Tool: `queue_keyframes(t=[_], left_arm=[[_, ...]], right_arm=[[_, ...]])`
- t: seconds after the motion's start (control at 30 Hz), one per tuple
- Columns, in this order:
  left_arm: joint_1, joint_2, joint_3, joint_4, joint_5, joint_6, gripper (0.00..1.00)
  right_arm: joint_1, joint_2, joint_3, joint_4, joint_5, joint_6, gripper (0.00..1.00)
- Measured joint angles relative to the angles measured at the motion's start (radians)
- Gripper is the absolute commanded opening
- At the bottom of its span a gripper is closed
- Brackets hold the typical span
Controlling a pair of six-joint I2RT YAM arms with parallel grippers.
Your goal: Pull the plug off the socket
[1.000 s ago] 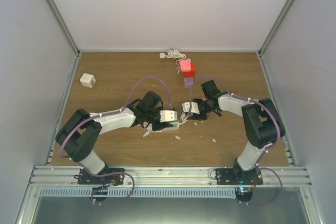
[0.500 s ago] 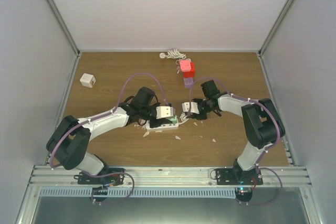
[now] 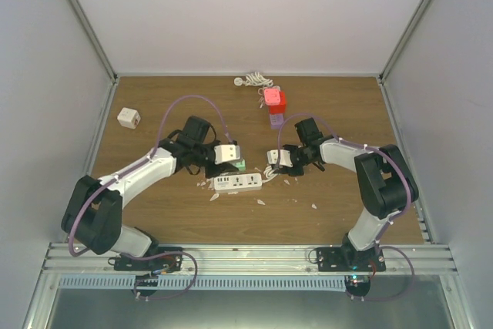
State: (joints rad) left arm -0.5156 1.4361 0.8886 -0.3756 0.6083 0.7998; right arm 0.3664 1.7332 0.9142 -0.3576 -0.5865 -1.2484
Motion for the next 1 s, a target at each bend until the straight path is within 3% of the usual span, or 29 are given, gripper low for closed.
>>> queue_keyframes(t=[0.43,1.0], left_arm=[[0.254,0.048,0.293,-0.259,-0.167,0.29,0.18],[0.381,0.263,0.428,-0.317,-0.702,0.75,0.23]], right_arm=[[0.001,-0.006,-0.003,-0.001,0.003,0.017,0.33],[0.001,-0.013,-0.004,-0.01,0.003,0.068,0.33]])
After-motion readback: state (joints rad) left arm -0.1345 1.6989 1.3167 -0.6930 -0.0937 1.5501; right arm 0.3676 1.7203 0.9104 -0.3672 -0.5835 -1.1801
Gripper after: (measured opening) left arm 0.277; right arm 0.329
